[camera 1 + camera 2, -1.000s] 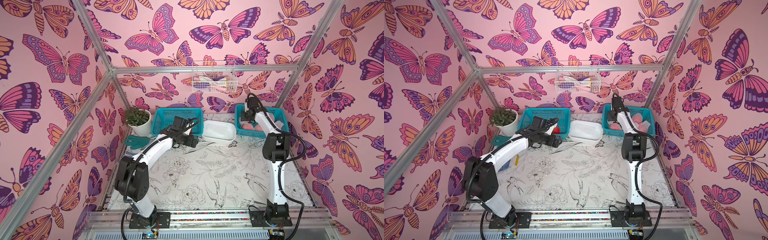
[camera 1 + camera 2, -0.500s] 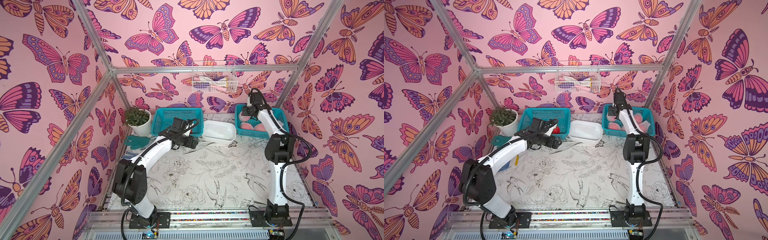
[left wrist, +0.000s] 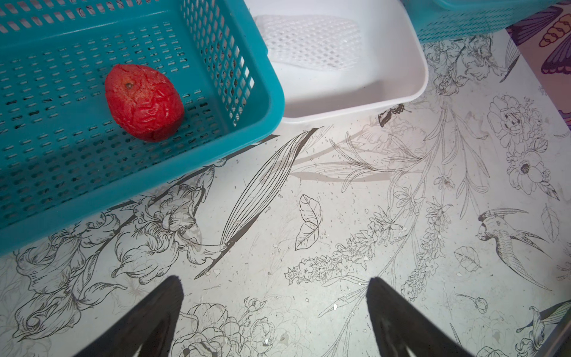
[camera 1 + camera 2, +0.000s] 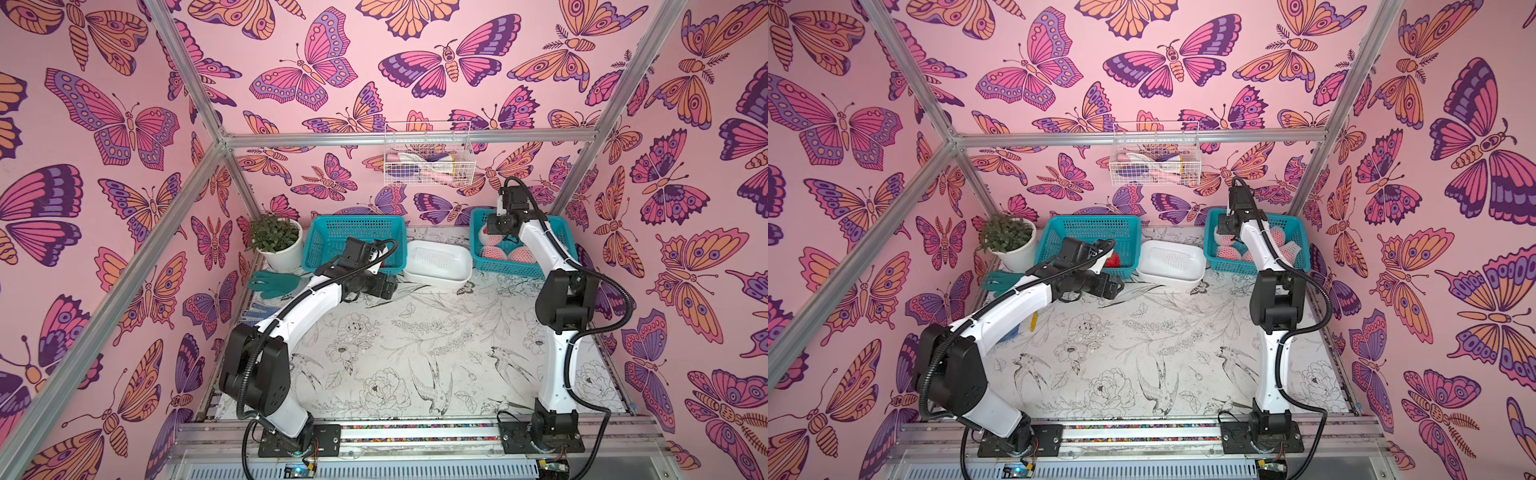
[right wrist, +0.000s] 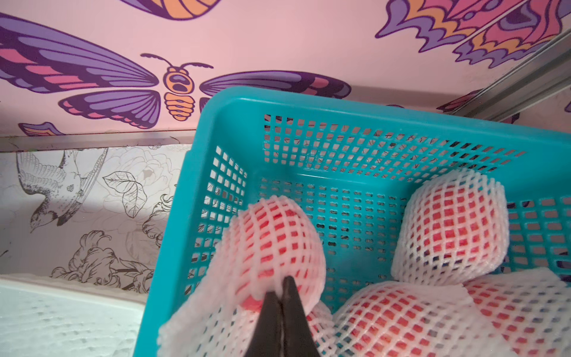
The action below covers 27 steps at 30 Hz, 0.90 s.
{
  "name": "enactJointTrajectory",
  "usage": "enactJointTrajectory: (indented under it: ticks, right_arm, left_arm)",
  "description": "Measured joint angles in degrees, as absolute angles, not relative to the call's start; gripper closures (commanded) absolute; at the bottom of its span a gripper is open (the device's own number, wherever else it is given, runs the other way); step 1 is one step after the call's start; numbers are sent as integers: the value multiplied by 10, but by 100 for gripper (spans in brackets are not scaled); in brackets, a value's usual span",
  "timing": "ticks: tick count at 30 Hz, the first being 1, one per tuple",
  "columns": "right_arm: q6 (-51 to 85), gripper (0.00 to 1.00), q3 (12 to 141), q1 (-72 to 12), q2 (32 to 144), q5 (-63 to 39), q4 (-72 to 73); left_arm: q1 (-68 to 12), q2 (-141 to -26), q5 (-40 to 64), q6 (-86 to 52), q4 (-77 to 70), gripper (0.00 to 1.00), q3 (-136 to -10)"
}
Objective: Remove foam nets from apples
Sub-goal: Pick up the apple from the basket, then place the apple at the center of the board.
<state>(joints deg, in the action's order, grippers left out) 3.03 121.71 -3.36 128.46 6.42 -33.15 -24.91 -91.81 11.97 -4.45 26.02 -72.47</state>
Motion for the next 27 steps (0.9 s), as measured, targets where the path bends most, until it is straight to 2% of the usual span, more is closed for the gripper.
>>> enactJointTrajectory:
  ticks: [12,27]
  right_arm:
    - [25,100,1133,-39,1182,67,-320]
    - [13,100,970,-107,1014,96,-310]
  left_arm:
    - [-265,-893,119,-46,252,5,-708]
    - [-297,-820,120,-46,235,4,-656]
